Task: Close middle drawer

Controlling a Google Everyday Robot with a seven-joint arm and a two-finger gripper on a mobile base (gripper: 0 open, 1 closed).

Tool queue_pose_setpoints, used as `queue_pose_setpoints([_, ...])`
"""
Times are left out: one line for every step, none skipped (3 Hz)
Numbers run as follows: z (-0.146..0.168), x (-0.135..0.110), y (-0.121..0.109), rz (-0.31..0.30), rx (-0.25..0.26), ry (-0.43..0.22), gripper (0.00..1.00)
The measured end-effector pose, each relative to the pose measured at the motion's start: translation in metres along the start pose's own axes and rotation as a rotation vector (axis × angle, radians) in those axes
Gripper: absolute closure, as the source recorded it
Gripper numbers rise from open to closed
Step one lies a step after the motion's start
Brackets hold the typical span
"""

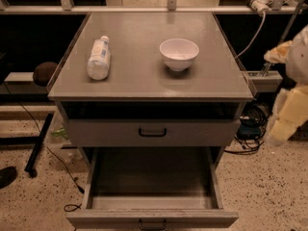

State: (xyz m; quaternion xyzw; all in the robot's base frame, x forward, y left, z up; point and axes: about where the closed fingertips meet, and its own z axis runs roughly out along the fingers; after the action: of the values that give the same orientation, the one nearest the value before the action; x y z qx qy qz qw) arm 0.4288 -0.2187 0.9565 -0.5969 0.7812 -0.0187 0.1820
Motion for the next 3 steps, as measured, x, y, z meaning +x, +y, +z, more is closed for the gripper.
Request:
queue_pose_setpoints([0.033, 0.023, 0.027, 0.033, 0.010, -0.078, 0.00])
queue_pose_setpoints([0.079, 0.052, 0.060, 0.089, 0.016, -0.181, 0.00])
queue_pose_setpoints([0.134, 0.069, 0.083, 0.123, 0.035, -0.293, 0.00])
